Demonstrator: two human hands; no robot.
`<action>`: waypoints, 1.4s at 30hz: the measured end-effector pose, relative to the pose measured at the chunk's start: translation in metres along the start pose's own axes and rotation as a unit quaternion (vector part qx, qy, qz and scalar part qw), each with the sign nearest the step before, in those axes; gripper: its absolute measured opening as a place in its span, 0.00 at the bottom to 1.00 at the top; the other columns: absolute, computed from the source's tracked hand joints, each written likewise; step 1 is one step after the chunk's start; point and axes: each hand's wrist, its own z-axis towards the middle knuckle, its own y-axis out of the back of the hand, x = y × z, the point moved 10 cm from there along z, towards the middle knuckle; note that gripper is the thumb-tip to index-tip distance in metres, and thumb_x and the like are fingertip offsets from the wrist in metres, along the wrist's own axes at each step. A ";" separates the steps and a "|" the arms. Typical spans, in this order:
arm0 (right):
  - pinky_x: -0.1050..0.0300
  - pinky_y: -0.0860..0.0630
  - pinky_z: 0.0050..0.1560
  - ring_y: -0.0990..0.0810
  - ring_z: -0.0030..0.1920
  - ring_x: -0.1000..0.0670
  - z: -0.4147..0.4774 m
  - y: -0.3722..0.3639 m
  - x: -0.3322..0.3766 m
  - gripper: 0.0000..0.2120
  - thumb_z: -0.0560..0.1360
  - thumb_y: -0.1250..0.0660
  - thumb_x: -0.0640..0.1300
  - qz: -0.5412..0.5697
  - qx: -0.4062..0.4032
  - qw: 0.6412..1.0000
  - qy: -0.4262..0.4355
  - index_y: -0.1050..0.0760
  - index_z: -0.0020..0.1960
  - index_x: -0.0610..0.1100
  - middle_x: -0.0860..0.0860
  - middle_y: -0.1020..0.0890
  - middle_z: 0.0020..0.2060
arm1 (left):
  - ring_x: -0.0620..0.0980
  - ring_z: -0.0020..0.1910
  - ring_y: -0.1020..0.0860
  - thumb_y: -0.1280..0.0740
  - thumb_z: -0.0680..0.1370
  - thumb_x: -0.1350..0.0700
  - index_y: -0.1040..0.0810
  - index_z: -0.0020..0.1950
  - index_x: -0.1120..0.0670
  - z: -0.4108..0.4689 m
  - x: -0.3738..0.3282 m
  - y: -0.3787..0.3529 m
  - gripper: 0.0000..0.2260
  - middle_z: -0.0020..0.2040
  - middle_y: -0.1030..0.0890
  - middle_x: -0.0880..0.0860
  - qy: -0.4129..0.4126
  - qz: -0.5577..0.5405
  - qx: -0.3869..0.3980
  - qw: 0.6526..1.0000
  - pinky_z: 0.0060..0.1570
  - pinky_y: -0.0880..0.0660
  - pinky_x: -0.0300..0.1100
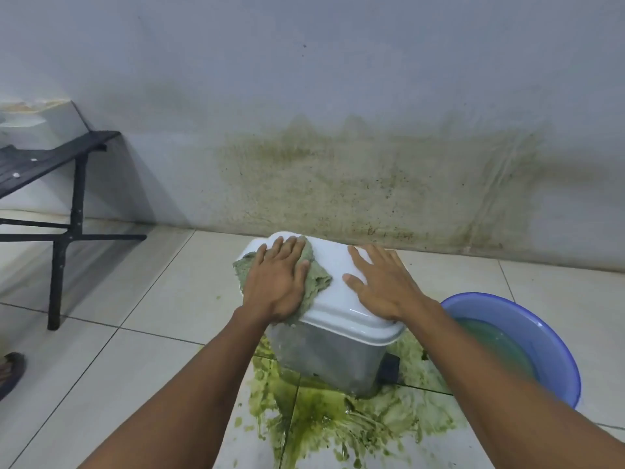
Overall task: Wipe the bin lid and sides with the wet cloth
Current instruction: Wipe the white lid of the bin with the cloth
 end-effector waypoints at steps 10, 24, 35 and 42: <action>0.44 0.29 0.57 0.29 0.61 0.40 -0.076 0.018 0.007 0.35 0.79 0.50 0.66 -0.126 -0.055 0.971 -0.195 0.37 0.72 0.38 0.40 0.28 0.62 | 0.54 0.81 0.45 0.46 0.86 0.52 0.33 0.78 0.55 0.055 -0.048 -0.010 0.21 0.79 0.34 0.55 0.030 -0.186 -0.041 0.981 0.80 0.55 0.52; 0.61 0.66 0.77 0.60 0.80 0.56 -0.019 -0.010 0.009 0.35 0.78 0.66 0.57 -0.045 -0.044 0.995 0.074 0.57 0.82 0.43 0.52 0.57 0.81 | 0.47 0.82 0.52 0.47 0.87 0.49 0.45 0.83 0.51 0.027 -0.020 -0.030 0.25 0.84 0.48 0.48 0.110 -0.349 -0.036 0.930 0.80 0.54 0.52; 0.58 0.63 0.79 0.59 0.81 0.54 -0.017 -0.010 0.008 0.35 0.78 0.67 0.57 -0.045 -0.047 0.995 0.070 0.57 0.82 0.43 0.50 0.57 0.81 | 0.56 0.53 0.20 0.40 0.78 0.43 0.17 0.56 0.51 0.065 0.006 -0.014 0.18 0.49 0.15 0.52 0.163 -0.312 -0.094 0.931 0.58 0.23 0.53; 0.57 0.63 0.79 0.58 0.81 0.53 -0.017 -0.006 0.012 0.34 0.78 0.65 0.54 -0.058 -0.054 0.995 0.060 0.57 0.82 0.42 0.49 0.56 0.81 | 0.54 0.69 0.33 0.40 0.81 0.48 0.23 0.64 0.50 0.041 0.005 -0.020 0.15 0.60 0.22 0.52 0.126 -0.322 -0.068 0.936 0.63 0.33 0.45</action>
